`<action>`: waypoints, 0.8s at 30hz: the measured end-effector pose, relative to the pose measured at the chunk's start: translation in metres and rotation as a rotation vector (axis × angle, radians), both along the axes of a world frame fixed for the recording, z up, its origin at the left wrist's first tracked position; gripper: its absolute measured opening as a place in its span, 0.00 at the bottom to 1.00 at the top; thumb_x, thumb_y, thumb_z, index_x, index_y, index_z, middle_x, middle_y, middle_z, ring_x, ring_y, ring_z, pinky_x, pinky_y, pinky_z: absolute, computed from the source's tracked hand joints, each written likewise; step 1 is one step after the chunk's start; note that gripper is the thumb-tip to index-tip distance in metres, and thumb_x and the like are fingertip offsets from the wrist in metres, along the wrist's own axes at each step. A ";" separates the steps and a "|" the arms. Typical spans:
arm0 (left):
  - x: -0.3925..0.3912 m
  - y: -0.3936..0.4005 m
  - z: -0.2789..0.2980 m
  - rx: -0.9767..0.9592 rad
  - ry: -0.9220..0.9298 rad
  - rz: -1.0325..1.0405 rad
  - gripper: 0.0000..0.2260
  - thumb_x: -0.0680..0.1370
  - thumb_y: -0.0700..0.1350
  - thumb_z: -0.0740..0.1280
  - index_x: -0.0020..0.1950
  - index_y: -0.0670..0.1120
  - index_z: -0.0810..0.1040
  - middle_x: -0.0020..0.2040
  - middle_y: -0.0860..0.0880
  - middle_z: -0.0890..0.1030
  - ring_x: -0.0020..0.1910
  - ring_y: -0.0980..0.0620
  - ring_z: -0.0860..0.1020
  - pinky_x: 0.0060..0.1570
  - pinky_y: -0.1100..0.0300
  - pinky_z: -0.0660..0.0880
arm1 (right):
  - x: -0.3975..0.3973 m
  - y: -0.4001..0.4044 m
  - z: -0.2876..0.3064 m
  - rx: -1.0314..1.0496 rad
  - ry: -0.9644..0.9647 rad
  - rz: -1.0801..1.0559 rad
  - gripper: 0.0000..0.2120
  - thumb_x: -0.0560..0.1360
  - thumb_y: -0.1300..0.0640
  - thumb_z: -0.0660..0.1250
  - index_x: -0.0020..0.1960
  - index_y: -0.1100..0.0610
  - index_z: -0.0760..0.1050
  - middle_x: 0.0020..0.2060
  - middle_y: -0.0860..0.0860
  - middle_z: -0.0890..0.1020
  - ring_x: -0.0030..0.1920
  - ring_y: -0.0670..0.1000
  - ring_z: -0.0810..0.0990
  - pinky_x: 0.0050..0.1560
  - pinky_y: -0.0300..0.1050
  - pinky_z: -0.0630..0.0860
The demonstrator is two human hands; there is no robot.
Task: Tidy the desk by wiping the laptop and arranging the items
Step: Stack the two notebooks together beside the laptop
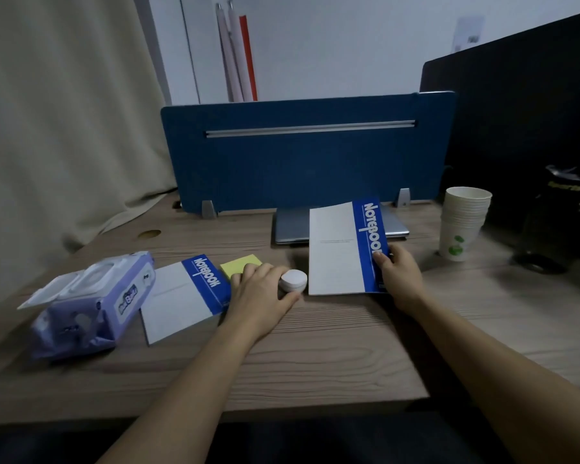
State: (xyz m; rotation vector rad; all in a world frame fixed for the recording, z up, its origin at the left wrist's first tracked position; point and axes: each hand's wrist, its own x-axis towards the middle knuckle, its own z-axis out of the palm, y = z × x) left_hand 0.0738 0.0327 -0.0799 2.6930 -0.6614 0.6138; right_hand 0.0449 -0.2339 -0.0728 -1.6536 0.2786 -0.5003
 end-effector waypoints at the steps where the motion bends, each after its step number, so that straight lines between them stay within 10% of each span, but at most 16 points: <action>1: 0.001 -0.008 0.000 0.001 -0.009 -0.007 0.21 0.74 0.64 0.61 0.65 0.59 0.71 0.60 0.56 0.75 0.58 0.52 0.65 0.51 0.52 0.59 | -0.002 -0.008 -0.001 -0.021 0.000 -0.016 0.08 0.82 0.54 0.61 0.60 0.53 0.72 0.52 0.48 0.81 0.47 0.44 0.82 0.35 0.36 0.76; 10: 0.023 -0.094 0.000 -0.012 0.019 -0.073 0.16 0.76 0.57 0.62 0.63 0.57 0.73 0.60 0.54 0.76 0.59 0.49 0.67 0.49 0.53 0.57 | -0.016 -0.064 -0.007 -0.014 -0.011 -0.114 0.03 0.81 0.57 0.62 0.50 0.51 0.74 0.53 0.53 0.83 0.50 0.54 0.84 0.50 0.57 0.81; 20: 0.017 -0.059 0.002 -0.100 -0.018 -0.044 0.24 0.75 0.61 0.64 0.69 0.56 0.70 0.66 0.54 0.74 0.64 0.50 0.66 0.58 0.51 0.61 | -0.014 -0.064 -0.008 -0.032 -0.005 -0.076 0.08 0.81 0.55 0.63 0.57 0.57 0.74 0.52 0.52 0.83 0.49 0.52 0.84 0.49 0.53 0.81; 24: 0.009 -0.009 0.006 -0.148 -0.050 0.042 0.23 0.75 0.60 0.64 0.69 0.56 0.69 0.67 0.53 0.72 0.66 0.49 0.65 0.63 0.48 0.61 | -0.015 -0.052 -0.006 -0.104 0.001 -0.060 0.06 0.81 0.54 0.63 0.56 0.54 0.74 0.49 0.48 0.83 0.43 0.44 0.83 0.35 0.37 0.77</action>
